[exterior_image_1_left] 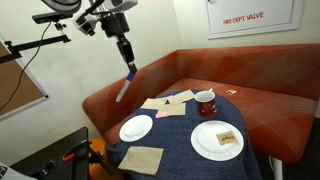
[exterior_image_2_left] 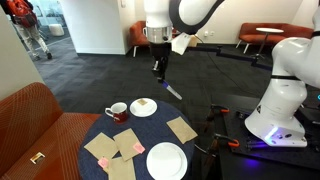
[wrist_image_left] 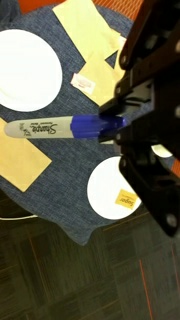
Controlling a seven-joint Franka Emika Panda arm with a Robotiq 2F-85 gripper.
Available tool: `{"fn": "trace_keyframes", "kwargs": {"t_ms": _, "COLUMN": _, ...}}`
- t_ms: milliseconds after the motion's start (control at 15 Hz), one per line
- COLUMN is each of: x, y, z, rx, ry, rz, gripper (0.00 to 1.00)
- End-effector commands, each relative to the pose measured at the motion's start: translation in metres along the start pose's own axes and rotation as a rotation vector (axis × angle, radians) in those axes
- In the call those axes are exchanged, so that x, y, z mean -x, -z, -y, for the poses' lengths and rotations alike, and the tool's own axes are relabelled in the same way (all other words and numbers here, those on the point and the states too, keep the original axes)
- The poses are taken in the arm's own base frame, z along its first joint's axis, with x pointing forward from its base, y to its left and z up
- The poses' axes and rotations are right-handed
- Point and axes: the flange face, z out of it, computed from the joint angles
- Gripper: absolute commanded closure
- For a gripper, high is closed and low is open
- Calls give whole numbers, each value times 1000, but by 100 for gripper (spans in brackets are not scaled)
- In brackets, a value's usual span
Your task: Remove the blue marker from the red mug
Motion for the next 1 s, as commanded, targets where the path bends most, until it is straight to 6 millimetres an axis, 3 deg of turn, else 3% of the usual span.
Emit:
{"fn": "trace_keyframes", "kwargs": {"t_ms": 0, "x": 21, "y": -24, "z": 11, "rx": 6, "ry": 40, "rz": 42, "gripper": 95}}
{"fn": "trace_keyframes", "kwargs": {"t_ms": 267, "x": 28, "y": -57, "z": 20, "rx": 12, "ry": 52, "rz": 63, "gripper": 95}}
{"fn": "trace_keyframes", "kwargs": {"t_ms": 933, "x": 0, "y": -151, "z": 41, "rx": -10, "ry": 69, "rz": 64, "gripper": 95}}
